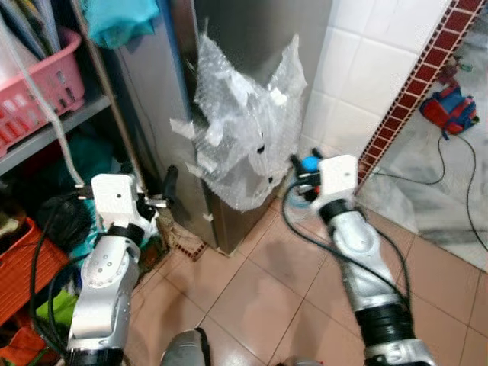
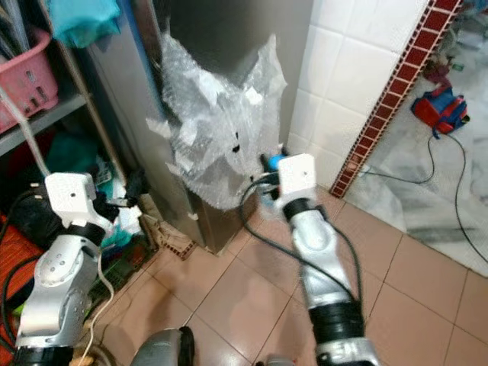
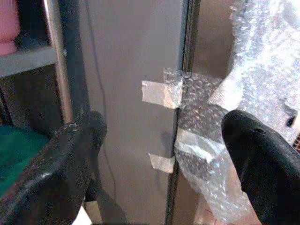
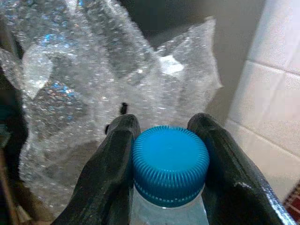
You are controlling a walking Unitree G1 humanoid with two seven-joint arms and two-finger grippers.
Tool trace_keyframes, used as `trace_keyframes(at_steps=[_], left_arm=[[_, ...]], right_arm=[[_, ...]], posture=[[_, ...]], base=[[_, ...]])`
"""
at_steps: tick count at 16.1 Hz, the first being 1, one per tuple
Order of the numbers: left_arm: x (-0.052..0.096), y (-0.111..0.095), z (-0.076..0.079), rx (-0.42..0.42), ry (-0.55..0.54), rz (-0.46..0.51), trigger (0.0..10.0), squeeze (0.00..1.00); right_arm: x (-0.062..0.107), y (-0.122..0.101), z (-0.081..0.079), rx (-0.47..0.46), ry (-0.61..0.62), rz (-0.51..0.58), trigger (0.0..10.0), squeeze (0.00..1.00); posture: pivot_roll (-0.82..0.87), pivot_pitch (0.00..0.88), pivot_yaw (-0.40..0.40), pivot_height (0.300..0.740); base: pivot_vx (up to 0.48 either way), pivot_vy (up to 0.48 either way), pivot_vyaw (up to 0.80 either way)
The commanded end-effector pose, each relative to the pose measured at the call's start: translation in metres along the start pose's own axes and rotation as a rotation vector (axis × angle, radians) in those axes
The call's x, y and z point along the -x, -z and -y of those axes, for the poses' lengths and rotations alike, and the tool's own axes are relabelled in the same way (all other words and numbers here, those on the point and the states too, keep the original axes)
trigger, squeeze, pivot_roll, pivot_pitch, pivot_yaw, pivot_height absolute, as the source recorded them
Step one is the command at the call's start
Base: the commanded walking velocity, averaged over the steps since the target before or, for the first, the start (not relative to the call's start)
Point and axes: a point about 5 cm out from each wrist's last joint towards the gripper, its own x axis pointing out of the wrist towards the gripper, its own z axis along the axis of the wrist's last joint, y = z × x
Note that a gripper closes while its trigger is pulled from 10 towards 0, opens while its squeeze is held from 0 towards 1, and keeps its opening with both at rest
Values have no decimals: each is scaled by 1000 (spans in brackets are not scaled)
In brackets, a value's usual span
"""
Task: Restocking fridge
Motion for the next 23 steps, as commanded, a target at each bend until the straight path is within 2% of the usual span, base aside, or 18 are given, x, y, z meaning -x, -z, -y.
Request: trace_keyframes(at_steps=[1, 3, 6, 12, 14, 16, 23], left_arm=[[1, 0, 3, -6, 7, 6, 10000, 0], [2, 0, 3, -9, 14, 2, 10000, 0], [2, 0, 3, -12, 10, 5, 10000, 0], [2, -1, -3, -11, -39, 19, 10000, 0], [1, -1, -4, 1, -45, 13, 10000, 0], [1, 0, -4, 6, -44, 9, 10000, 0], [-1, 1, 1, -2, -28, 3, 10000, 0]], right_arm=[[4, -3, 4, 12, 10, 12, 10000, 0], [7, 4, 0, -20, 1, -29, 10000, 0], [5, 3, -4, -25, -14, -25, 10000, 0], [9, 6, 1, -11, -20, -47, 10000, 0], [9, 7, 1, -10, -20, -50, 10000, 0], [9, 7, 1, -8, -20, -53, 10000, 0], [9, 7, 2, -3, -11, -50, 10000, 0]], posture=[[29, 106, 9, 740], [25, 108, 11, 740], [28, 110, 9, 740], [29, 113, 5, 740], [28, 113, 5, 740], [28, 113, 7, 740], [30, 114, 7, 740]], base=[[364, 0, 0], [345, 0, 0], [274, 0, -135], [301, 0, 0], [315, 352, 0], [0, 437, 0], [0, 0, 0]])
